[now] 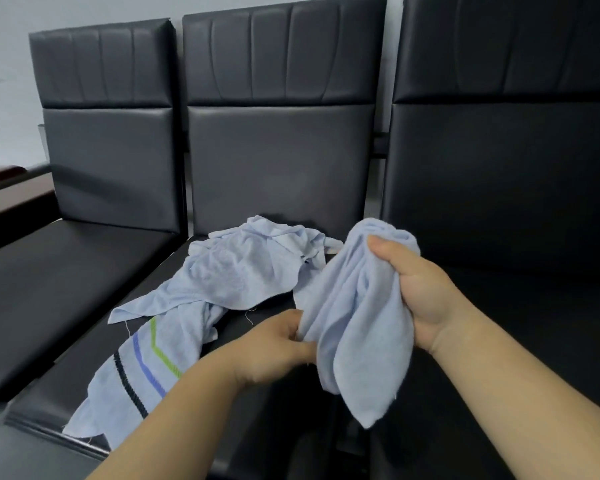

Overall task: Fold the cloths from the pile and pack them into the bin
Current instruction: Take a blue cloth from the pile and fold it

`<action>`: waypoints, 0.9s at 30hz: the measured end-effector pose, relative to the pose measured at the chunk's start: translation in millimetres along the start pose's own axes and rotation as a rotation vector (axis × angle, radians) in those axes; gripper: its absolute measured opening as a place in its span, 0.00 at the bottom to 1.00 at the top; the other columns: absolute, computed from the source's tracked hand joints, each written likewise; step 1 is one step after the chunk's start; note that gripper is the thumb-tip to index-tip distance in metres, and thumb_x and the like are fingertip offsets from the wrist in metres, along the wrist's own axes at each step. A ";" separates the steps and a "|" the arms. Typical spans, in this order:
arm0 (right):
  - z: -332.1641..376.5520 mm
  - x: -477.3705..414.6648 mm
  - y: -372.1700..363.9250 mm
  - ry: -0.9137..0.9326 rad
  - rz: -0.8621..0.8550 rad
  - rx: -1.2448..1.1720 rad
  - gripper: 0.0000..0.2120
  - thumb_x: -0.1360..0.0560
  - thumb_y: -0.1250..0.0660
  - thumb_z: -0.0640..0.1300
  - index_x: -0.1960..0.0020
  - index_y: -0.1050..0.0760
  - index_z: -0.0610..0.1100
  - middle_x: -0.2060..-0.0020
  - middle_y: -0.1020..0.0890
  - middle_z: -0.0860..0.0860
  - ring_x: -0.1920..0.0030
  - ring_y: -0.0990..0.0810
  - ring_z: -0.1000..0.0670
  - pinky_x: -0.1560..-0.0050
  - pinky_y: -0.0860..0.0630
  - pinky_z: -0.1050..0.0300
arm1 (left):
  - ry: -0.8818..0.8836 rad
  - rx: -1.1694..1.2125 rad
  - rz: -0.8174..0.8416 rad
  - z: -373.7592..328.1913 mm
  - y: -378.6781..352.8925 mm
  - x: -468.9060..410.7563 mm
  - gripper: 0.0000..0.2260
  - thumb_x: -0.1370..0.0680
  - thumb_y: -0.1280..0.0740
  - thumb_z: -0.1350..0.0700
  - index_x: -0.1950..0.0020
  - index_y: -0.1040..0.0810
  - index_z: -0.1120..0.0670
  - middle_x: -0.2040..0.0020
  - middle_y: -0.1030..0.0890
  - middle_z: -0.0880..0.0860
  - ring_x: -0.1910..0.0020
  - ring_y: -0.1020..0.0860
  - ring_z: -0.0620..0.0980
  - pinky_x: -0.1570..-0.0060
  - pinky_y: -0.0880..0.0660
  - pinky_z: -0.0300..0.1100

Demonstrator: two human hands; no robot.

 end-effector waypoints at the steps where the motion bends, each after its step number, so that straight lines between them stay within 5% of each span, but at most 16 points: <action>1: 0.1 -0.3 6.1 -0.003 -0.047 -0.016 0.22 0.29 0.26 0.54 0.42 0.17 0.41 0.48 0.12 0.41 0.48 0.12 0.43 0.49 0.17 0.47 | 0.008 0.015 -0.023 -0.5 1.9 -2.1 0.11 0.21 0.32 0.61 0.39 0.20 0.59 0.42 0.16 0.58 0.41 0.18 0.53 0.36 0.23 0.51; 5: -2.2 0.7 32.1 -0.004 -0.164 0.102 0.13 0.21 0.28 0.50 0.44 0.18 0.41 0.57 0.11 0.44 0.58 0.11 0.48 0.59 0.17 0.53 | 0.109 0.252 -0.168 8.7 17.3 -7.7 0.10 0.18 0.38 0.57 0.41 0.19 0.53 0.45 0.15 0.56 0.49 0.18 0.54 0.50 0.22 0.50; 9: -17.9 2.7 47.9 -0.090 -0.130 0.231 0.15 0.21 0.27 0.49 0.37 0.20 0.45 0.51 0.11 0.44 0.49 0.12 0.44 0.42 0.17 0.45 | 0.198 0.579 -0.294 8.5 18.7 -13.6 0.12 0.18 0.36 0.59 0.38 0.21 0.61 0.45 0.16 0.64 0.45 0.17 0.64 0.39 0.22 0.59; 12: -16.2 15.5 61.2 -0.119 -0.120 0.250 0.14 0.20 0.29 0.49 0.35 0.21 0.48 0.49 0.12 0.44 0.47 0.12 0.44 0.39 0.19 0.43 | 0.270 0.709 -0.236 -5.9 -10.1 -23.1 0.12 0.18 0.35 0.57 0.40 0.18 0.62 0.46 0.15 0.64 0.46 0.16 0.62 0.38 0.22 0.57; 19: 32.4 65.0 142.6 -0.056 -0.302 0.279 0.12 0.22 0.27 0.53 0.42 0.18 0.50 0.56 0.11 0.46 0.53 0.12 0.45 0.49 0.17 0.47 | 0.222 0.950 0.111 -73.0 -115.7 -57.1 0.16 0.21 0.32 0.55 0.38 0.20 0.63 0.40 0.19 0.63 0.41 0.19 0.58 0.42 0.21 0.50; 22: 40.4 78.9 207.4 -0.055 -0.530 0.444 0.22 0.22 0.28 0.57 0.33 0.25 0.47 0.50 0.14 0.45 0.50 0.16 0.44 0.51 0.20 0.48 | 0.145 0.775 0.021 -78.5 -135.3 -71.9 0.17 0.18 0.34 0.54 0.32 0.21 0.60 0.36 0.19 0.61 0.37 0.20 0.60 0.39 0.22 0.54; 25: 20.7 103.9 269.9 -0.236 -0.725 0.856 0.47 0.27 0.27 0.65 0.18 0.46 0.49 0.26 0.30 0.42 0.31 0.27 0.39 0.35 0.26 0.40 | 0.126 0.232 -0.154 -67.8 -143.6 -73.8 0.23 0.19 0.32 0.53 0.24 0.30 0.48 0.27 0.28 0.50 0.31 0.26 0.54 0.32 0.27 0.52; 27: 8.4 110.0 279.7 -0.233 -0.685 1.067 0.44 0.27 0.27 0.63 0.19 0.43 0.51 0.24 0.35 0.45 0.27 0.32 0.39 0.35 0.27 0.44 | 0.104 -0.138 -0.158 -62.3 -151.9 -74.5 0.23 0.21 0.30 0.52 0.27 0.28 0.46 0.33 0.24 0.47 0.37 0.24 0.48 0.37 0.25 0.46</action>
Point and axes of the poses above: each hand's wrist, its own x-axis away from the middle knuckle, its own y-axis out of the back of the hand, z = x × y, the point moved 10 cm from there along -x, towards the middle knuckle
